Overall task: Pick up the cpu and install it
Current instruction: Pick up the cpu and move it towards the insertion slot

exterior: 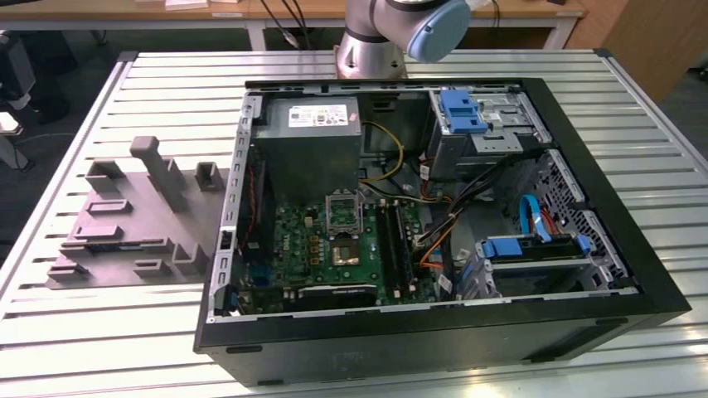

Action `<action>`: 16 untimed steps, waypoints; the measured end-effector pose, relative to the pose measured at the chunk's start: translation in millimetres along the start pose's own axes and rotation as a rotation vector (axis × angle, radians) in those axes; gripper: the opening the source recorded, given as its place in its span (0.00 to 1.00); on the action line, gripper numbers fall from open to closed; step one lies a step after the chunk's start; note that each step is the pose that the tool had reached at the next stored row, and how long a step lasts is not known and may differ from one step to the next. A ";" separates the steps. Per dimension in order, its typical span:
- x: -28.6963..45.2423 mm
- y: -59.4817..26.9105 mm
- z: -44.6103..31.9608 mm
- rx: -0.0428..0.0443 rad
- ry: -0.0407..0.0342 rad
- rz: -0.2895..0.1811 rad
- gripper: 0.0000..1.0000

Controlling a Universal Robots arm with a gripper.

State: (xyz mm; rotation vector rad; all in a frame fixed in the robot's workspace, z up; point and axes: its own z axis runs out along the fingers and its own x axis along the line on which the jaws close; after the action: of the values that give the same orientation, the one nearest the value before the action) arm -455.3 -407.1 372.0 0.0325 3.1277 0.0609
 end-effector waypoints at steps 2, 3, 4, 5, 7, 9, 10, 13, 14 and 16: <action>0.0 0.1 -2.5 0.0001 0.0000 0.000 0.47; 0.0 0.1 -3.7 0.0001 -0.0001 0.000 0.47; 0.0 0.2 -4.8 0.0001 -0.0001 0.000 0.47; 0.0 0.2 -6.0 0.0003 -0.0001 0.000 0.47; -0.1 0.3 -8.1 0.0004 -0.0001 0.001 0.47; -0.1 0.4 -10.0 0.0006 -0.0001 0.001 0.47; -0.1 0.4 -10.8 0.0006 -0.0001 0.001 0.47; -0.1 0.4 -11.1 0.0006 -0.0004 0.001 0.47; -0.1 0.4 -11.4 0.0007 -0.0001 0.001 0.47; -0.3 0.5 -11.5 0.0008 0.0000 0.001 0.47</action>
State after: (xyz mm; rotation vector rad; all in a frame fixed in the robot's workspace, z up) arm -455.1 -407.0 383.5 0.0339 3.1277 0.0596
